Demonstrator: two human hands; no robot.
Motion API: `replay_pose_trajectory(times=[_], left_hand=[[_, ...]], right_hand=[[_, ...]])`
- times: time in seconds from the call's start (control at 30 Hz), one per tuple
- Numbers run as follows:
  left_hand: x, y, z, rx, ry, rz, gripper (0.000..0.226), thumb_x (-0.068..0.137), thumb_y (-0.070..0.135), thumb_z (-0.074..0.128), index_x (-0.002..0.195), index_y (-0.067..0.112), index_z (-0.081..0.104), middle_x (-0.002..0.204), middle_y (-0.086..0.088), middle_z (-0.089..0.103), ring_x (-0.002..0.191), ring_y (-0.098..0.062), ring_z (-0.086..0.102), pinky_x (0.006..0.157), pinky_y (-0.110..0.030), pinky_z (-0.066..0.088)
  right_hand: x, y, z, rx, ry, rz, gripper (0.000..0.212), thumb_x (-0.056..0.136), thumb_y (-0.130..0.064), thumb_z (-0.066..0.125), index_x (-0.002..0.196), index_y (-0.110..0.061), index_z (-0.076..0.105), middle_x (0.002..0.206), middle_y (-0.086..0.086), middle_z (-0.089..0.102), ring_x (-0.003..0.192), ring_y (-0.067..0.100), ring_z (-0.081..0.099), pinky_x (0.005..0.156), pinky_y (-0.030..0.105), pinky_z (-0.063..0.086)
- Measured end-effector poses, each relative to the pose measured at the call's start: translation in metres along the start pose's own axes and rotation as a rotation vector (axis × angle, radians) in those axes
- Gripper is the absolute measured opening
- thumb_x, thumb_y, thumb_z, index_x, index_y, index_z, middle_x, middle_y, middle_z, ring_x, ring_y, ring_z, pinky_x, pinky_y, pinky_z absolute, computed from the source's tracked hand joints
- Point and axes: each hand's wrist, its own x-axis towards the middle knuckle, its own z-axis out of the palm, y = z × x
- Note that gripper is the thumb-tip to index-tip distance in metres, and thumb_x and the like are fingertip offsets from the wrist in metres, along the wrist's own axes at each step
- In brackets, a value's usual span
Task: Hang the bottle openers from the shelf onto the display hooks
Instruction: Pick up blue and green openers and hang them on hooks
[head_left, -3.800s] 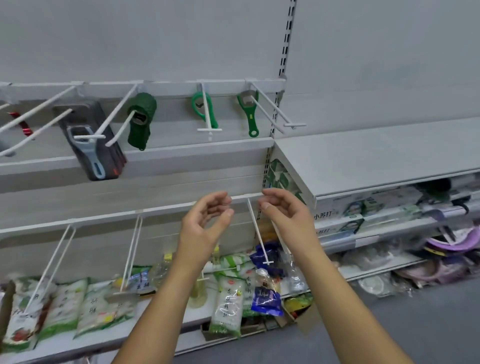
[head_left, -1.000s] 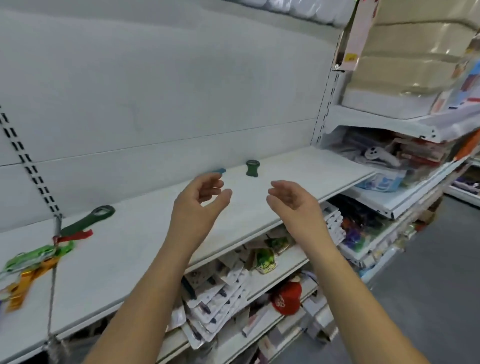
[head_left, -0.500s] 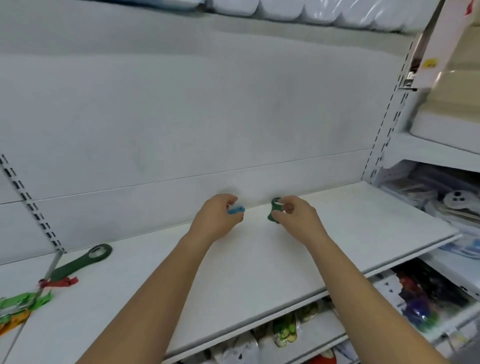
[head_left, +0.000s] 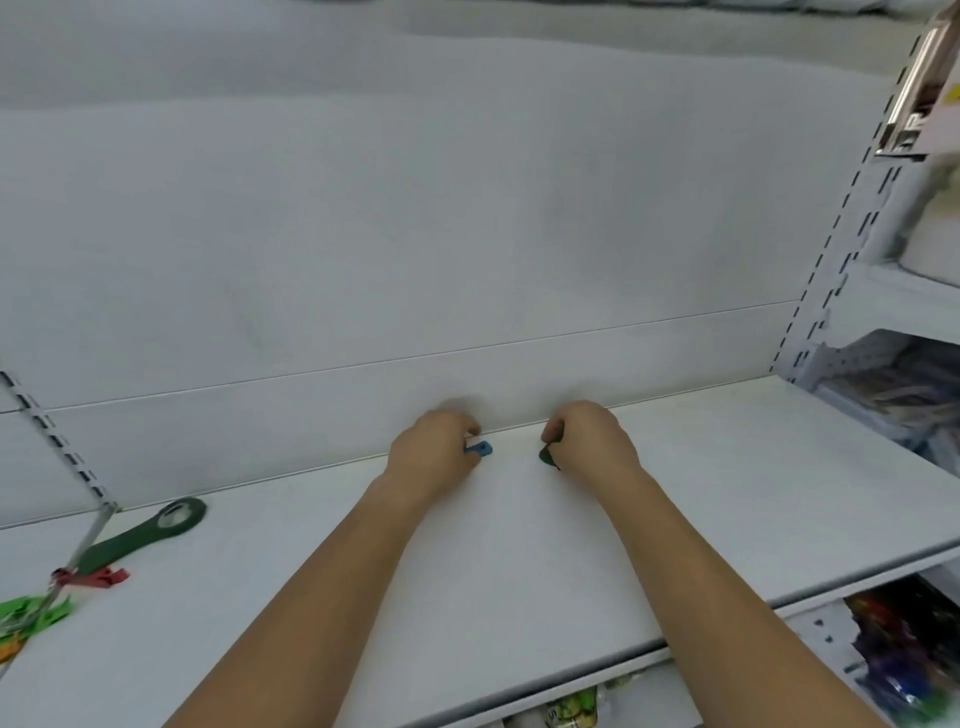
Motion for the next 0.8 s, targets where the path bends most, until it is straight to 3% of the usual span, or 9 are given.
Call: replay_pose_trajectory(times=[0.1, 0.2, 0.27, 0.4, 0.57, 0.67, 0.8], left_hand=[[-0.005, 0.004, -0.004, -0.049, -0.116, -0.050, 0.041, 0.090, 0.036, 0.069, 0.129, 0.027, 0.063, 0.118, 0.002, 0.069, 0.097, -0.018, 0.067, 0.087, -0.030, 0.054], [-0.013, 0.007, -0.010, -0.159, -0.184, -0.080, 0.034, 0.084, 0.034, 0.075, 0.117, 0.029, 0.067, 0.100, 0.003, 0.075, 0.069, -0.014, 0.073, 0.077, -0.030, 0.061], [-0.022, 0.009, -0.013, -0.186, -0.202, -0.088, 0.027, 0.081, 0.029, 0.077, 0.107, 0.028, 0.070, 0.091, 0.005, 0.074, 0.072, -0.017, 0.075, 0.071, -0.029, 0.061], [-0.037, 0.007, -0.020, -0.197, -0.203, -0.096, 0.020, 0.074, 0.025, 0.076, 0.092, 0.028, 0.069, 0.091, 0.008, 0.071, 0.082, -0.020, 0.073, 0.074, -0.035, 0.062], [-0.049, 0.005, -0.038, -0.326, -0.006, -0.096, 0.022, 0.075, 0.029, 0.082, 0.090, 0.025, 0.066, 0.087, 0.007, 0.070, 0.071, -0.010, 0.064, 0.062, -0.027, 0.053], [-0.056, 0.003, -0.048, -0.588, 0.057, -0.117, 0.021, 0.078, 0.018, 0.085, 0.090, 0.016, 0.067, 0.082, -0.006, 0.073, 0.061, -0.015, 0.069, 0.061, -0.031, 0.061], [-0.072, -0.010, -0.049, -0.641, -0.054, -0.156, 0.015, 0.081, 0.014, 0.083, 0.092, 0.011, 0.074, 0.090, -0.016, 0.075, 0.068, -0.023, 0.076, 0.068, -0.033, 0.063]], right_hand=[[-0.002, 0.003, 0.000, 0.017, 0.025, 0.018, 0.010, 0.082, -0.018, 0.064, 0.087, -0.012, 0.072, 0.100, 0.006, 0.069, 0.091, 0.028, 0.065, 0.066, 0.028, 0.045], [-0.007, 0.004, 0.003, -0.043, 0.091, 0.011, 0.018, 0.088, -0.035, 0.061, 0.093, -0.019, 0.068, 0.103, 0.004, 0.065, 0.099, 0.027, 0.060, 0.077, 0.032, 0.045], [-0.009, 0.005, 0.004, -0.087, 0.123, 0.008, 0.020, 0.089, -0.039, 0.062, 0.101, -0.023, 0.067, 0.110, 0.005, 0.059, 0.107, 0.028, 0.055, 0.086, 0.035, 0.043], [-0.011, 0.005, -0.004, -0.087, 0.054, 0.039, 0.019, 0.086, -0.027, 0.065, 0.105, -0.021, 0.067, 0.116, 0.007, 0.056, 0.112, 0.031, 0.053, 0.087, 0.034, 0.040], [-0.017, 0.002, -0.004, -0.063, 0.070, 0.049, 0.017, 0.084, -0.024, 0.066, 0.100, -0.019, 0.068, 0.113, 0.007, 0.061, 0.108, 0.030, 0.055, 0.081, 0.031, 0.040], [-0.020, 0.002, -0.003, 0.013, 0.066, 0.046, 0.012, 0.083, -0.023, 0.070, 0.095, -0.021, 0.071, 0.112, 0.006, 0.065, 0.105, 0.030, 0.059, 0.079, 0.032, 0.047], [-0.022, -0.002, -0.007, 0.120, -0.023, 0.042, 0.040, 0.080, -0.011, 0.071, 0.117, -0.024, 0.063, 0.117, 0.005, 0.064, 0.104, 0.026, 0.062, 0.082, 0.032, 0.053]])
